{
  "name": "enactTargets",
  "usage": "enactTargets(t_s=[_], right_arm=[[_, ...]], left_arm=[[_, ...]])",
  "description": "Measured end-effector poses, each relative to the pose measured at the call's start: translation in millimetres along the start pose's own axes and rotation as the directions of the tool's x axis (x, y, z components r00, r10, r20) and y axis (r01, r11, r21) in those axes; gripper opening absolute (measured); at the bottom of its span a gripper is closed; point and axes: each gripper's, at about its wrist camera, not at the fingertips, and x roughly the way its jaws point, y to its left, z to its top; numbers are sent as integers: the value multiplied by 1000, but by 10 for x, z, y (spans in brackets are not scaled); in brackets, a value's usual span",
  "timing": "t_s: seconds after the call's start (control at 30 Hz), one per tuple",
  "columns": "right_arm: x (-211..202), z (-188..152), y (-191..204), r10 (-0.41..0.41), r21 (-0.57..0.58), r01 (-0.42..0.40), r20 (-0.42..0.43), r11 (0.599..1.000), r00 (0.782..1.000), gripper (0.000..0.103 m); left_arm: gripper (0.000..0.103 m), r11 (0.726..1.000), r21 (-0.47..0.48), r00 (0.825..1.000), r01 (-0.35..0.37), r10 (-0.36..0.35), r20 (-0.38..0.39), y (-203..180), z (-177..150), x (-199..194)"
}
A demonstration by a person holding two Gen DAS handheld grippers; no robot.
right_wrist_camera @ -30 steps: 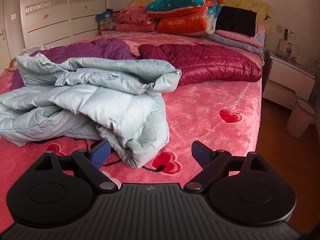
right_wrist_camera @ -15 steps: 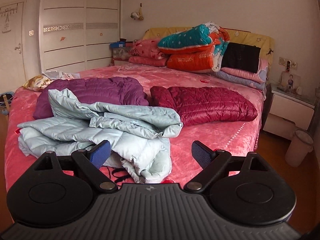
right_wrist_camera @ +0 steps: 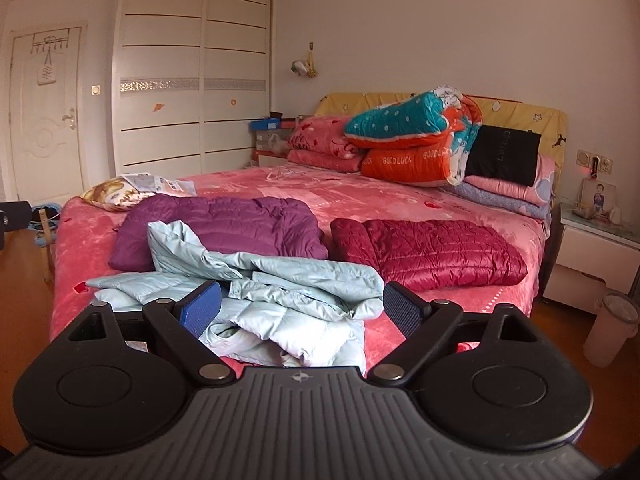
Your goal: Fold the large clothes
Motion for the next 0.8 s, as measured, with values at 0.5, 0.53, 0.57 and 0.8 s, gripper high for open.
enactTargets(t_s=[0.5, 0.53, 0.57, 0.8], right_arm=[[-192, 66, 51, 40, 24, -41, 57, 999, 998, 103], [-187, 51, 55, 36, 24, -37, 58, 999, 998, 103], [-179, 38, 59, 28, 27, -29, 58, 999, 998, 103], [-8, -190, -28, -39, 76, 37, 14, 996, 999, 103]], left_arm=[[102, 1000, 5, 1000, 5, -5, -3, 13, -14, -50], [102, 1000, 4, 1000, 9, -9, -6, 14, -23, -46], [102, 1000, 3, 1000, 15, -15, -11, 10, -25, -24], [102, 997, -6, 996, 77, -77, -42, -34, -136, 100]])
